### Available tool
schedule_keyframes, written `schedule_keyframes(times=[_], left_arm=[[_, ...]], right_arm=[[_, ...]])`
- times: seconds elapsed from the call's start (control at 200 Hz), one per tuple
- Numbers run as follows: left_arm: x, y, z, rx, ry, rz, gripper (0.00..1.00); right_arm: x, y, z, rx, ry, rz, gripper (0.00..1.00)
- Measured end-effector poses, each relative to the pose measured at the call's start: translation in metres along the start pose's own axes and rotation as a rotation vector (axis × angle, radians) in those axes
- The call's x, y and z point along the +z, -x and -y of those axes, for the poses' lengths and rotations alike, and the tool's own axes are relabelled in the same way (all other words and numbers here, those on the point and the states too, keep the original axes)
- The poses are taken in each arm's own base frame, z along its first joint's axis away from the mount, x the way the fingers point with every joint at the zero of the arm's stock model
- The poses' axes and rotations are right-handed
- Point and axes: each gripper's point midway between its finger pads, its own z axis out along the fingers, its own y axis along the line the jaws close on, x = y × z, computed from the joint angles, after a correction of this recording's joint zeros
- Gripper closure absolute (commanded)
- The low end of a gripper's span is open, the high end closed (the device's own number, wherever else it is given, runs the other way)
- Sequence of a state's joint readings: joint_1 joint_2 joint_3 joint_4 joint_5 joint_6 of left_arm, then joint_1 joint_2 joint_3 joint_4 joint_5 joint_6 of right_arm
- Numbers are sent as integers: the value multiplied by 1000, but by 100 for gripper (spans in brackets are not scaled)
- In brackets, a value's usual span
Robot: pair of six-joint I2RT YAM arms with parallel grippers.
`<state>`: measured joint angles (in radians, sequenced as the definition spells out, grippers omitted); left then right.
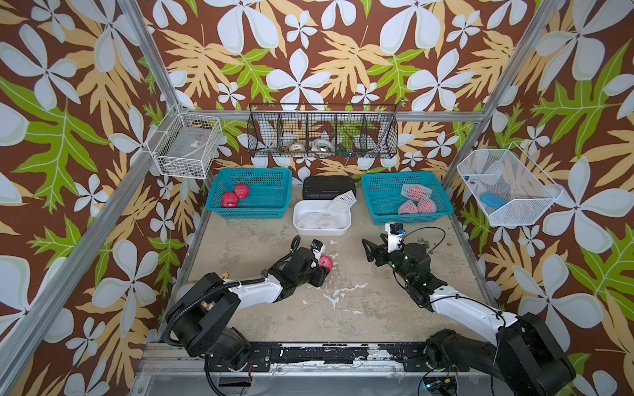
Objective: Remove foam nets from apples
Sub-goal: Pick up the apple from the center of the board, then place the apple in the basket.
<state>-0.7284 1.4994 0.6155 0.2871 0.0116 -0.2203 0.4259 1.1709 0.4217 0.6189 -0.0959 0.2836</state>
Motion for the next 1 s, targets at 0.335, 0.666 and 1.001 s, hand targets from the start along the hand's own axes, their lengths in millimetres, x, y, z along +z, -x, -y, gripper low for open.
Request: schedule_keyframes(times=[0.335,0.666,1.001], left_arm=[[-31,106,-31,4,89,212,50],[-79,243,-217,-122,430,446,49],[-27,218,-366,-237,604,230,49]], right_arm=[[0,0,3,0,-16,7,15],[1,32,-4,2,-5,62,15],[13,122,97,140,-312,111,14]])
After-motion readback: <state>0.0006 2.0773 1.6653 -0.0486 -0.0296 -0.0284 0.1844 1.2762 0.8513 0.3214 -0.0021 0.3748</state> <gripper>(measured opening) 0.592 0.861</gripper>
